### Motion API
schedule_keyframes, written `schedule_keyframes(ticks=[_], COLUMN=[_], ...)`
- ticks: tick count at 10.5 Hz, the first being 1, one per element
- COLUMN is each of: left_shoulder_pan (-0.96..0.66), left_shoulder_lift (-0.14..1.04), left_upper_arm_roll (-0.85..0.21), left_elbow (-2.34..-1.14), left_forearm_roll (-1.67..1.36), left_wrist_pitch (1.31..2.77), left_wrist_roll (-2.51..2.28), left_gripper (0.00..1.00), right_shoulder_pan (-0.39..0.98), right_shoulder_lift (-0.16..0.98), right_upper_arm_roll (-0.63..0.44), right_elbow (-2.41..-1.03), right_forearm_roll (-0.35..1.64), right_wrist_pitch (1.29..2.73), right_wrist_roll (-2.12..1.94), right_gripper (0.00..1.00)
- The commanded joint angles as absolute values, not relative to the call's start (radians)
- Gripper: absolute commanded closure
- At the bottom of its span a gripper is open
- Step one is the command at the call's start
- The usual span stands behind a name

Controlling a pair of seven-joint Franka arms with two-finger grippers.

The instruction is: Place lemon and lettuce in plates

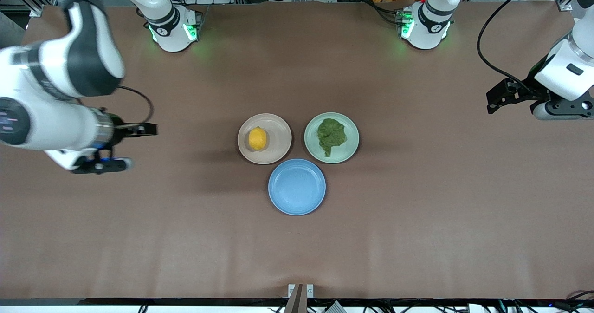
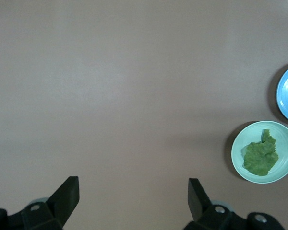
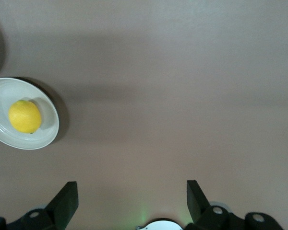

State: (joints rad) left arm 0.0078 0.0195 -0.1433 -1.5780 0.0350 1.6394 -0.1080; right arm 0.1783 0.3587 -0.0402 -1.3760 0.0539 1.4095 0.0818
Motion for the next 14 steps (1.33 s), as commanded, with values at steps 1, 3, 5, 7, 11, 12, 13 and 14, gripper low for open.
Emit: schedule_keyframes(ticks=[1,3,5,7,11,12,13,14], left_shoulder_pan=[0.006,0.008,0.008,0.008,0.012,0.012,0.011,0.011], left_shoulder_lift=[0.034,0.032,0.032,0.032,0.031,0.031,0.031,0.031], left_upper_arm_roll=[-0.149,-0.149,-0.149,-0.149,-0.149,-0.149,-0.149,-0.149], left_elbow=[-1.546,-1.548,-1.548,-1.548,-1.546,-1.548,-1.548,-1.548], left_forearm_roll=[0.054,0.049,0.052,0.051,0.051,0.049,0.049,0.048], left_wrist_pitch=[1.637,1.637,1.637,1.637,1.637,1.637,1.637,1.637], left_wrist_roll=[-0.101,-0.1,-0.1,-0.094,-0.092,-0.092,-0.092,-0.092], left_gripper=[0.0,0.0,0.0,0.0,0.0,0.0,0.0,0.0], right_shoulder_pan=[0.092,0.023,-0.053,-0.116,-0.134,-0.076,-0.063,-0.055], right_shoulder_lift=[0.33,0.31,0.308,0.295,0.11,0.069,0.066,0.063], right_upper_arm_roll=[-0.028,-0.028,-0.028,-0.028,-0.07,-0.125,-0.132,-0.133], right_elbow=[-1.322,-1.302,-1.266,-1.252,-1.45,-1.521,-1.528,-1.534], right_forearm_roll=[0.037,0.035,0.035,0.037,0.051,0.052,0.054,0.052], right_wrist_pitch=[1.371,1.371,1.371,1.371,1.434,1.475,1.474,1.474], right_wrist_roll=[0.043,-0.014,-0.063,-0.132,-0.204,-0.199,-0.199,-0.198], right_gripper=[0.0,0.0,0.0,0.0,0.0,0.0,0.0,0.0])
